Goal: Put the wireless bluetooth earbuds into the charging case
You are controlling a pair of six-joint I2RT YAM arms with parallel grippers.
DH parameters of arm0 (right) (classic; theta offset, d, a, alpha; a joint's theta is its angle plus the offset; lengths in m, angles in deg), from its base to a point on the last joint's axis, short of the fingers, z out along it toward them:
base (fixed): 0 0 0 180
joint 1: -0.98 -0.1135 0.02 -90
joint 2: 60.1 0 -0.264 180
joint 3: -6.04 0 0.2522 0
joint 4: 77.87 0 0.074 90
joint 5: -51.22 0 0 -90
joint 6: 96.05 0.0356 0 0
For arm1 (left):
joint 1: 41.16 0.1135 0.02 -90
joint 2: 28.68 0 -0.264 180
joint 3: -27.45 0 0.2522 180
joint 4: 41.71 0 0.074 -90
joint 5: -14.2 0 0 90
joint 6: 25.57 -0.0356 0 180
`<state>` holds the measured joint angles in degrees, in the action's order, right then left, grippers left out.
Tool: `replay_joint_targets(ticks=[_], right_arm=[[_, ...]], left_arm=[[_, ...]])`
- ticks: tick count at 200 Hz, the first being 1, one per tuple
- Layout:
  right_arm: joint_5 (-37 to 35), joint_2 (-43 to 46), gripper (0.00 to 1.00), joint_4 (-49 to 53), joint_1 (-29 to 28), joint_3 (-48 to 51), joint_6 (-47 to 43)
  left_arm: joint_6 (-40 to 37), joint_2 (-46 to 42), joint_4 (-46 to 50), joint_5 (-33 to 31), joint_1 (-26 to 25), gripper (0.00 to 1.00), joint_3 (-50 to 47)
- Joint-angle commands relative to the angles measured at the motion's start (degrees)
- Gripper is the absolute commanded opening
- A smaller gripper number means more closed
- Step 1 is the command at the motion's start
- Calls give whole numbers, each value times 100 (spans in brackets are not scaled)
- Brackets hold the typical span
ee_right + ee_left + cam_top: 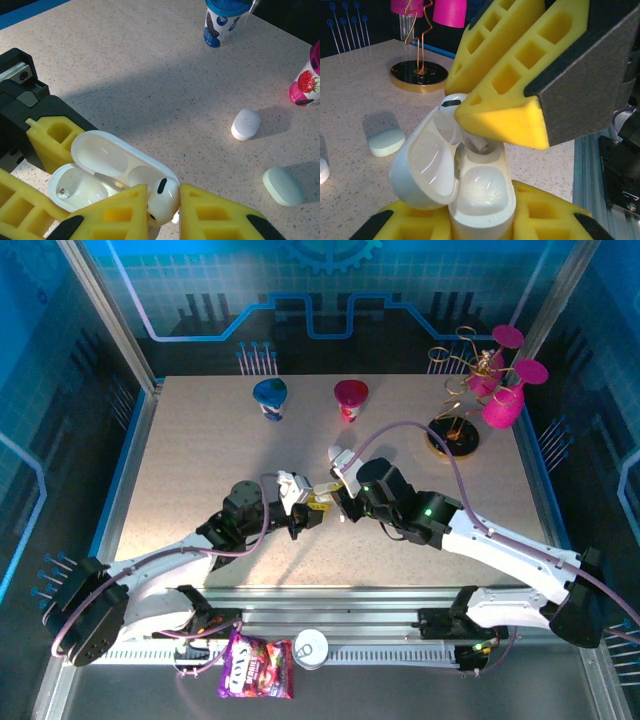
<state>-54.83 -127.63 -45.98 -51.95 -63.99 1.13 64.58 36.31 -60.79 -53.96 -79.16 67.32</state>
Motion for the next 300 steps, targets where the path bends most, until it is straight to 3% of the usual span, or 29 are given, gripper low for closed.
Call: replay_joint_targets(ticks=[1, 182, 244, 300], right_arm=[[24, 5, 18, -36, -81, 43, -42], [296, 80, 22, 200, -222, -133, -217], [-433, 225, 20, 503, -218, -211, -147], [-661, 217, 20, 560, -217, -221, -146]], left_arm=[[91, 31, -160, 66, -30, 0, 237], [138, 16, -214, 78, -30, 0, 241], [39, 11, -266, 39, -32, 0, 158], [69, 102, -347, 127, -31, 0, 195]])
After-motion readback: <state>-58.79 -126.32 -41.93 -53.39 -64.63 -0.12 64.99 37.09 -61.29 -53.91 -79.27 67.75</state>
